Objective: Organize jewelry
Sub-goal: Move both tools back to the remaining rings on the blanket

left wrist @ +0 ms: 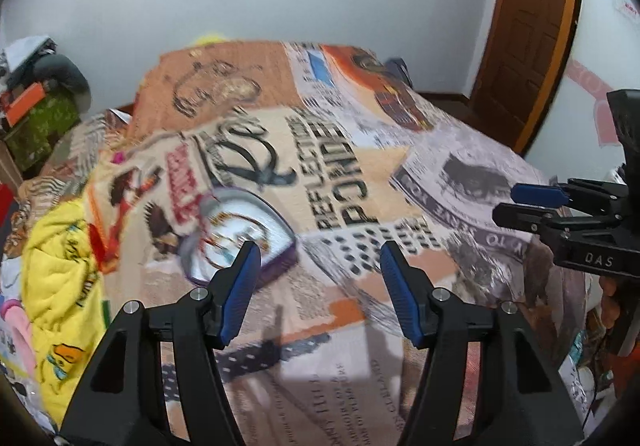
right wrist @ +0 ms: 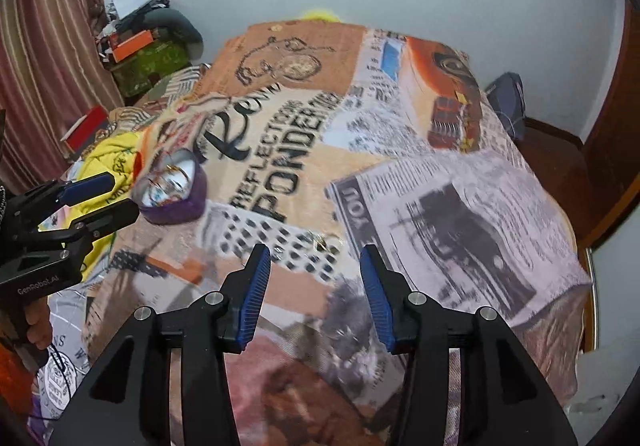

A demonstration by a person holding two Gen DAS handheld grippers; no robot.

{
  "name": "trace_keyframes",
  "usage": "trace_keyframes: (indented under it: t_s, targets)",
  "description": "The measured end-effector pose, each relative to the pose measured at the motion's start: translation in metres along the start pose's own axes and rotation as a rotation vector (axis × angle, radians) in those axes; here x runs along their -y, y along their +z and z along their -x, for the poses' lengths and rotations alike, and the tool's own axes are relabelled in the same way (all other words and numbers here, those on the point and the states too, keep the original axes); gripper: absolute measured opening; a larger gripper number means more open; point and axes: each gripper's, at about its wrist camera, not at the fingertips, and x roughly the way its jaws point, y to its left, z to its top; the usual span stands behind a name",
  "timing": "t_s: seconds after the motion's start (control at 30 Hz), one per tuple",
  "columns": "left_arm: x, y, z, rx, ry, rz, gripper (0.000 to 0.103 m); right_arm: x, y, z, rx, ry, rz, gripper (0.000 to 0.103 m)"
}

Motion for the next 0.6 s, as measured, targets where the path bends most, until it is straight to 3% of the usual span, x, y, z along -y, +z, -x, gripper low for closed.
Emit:
trace_keyframes:
  t_s: [0.37, 0.6]
  targets:
    - [0.023, -0.018, -0.064, -0.163, -0.084, -0.012, 0.061, 0.029, -0.022, -0.042, -0.113, 0.014, -0.056, 0.043]
    - [0.033, -0.016, -0.086, -0.177, -0.122, -0.038, 0.042, 0.031, -0.017, -0.058, -0.127, 0.055, -0.042, 0.043]
